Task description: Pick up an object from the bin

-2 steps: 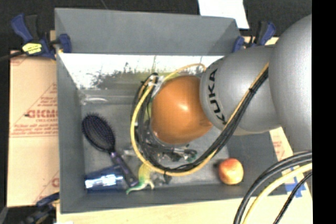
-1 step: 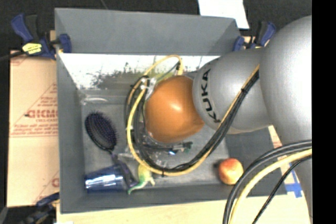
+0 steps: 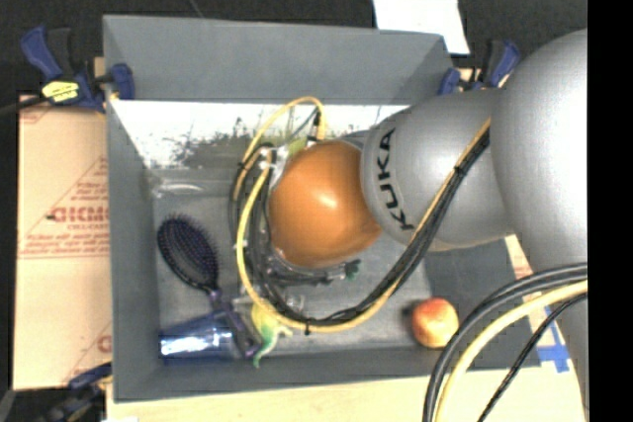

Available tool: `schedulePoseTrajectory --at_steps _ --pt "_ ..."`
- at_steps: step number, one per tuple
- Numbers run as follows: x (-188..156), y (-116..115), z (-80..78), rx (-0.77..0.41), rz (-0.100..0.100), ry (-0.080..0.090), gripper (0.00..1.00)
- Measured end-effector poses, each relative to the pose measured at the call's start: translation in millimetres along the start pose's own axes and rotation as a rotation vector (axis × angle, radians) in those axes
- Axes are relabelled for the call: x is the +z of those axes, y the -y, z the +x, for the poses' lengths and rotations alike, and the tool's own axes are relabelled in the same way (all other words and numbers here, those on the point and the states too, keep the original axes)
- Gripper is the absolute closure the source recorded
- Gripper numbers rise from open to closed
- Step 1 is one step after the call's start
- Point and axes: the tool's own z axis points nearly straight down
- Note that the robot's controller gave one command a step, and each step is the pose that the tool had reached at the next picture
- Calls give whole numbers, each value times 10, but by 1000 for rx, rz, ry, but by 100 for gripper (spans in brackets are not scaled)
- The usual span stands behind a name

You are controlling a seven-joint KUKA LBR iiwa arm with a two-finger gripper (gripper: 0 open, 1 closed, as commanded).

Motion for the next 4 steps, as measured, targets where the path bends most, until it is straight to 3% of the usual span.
schedulePoseTrajectory --at_steps 1,4 --pt "-4 -4 -21 -33 1 2 100" --pt "-696 -10 -16 -22 -5 0 100"
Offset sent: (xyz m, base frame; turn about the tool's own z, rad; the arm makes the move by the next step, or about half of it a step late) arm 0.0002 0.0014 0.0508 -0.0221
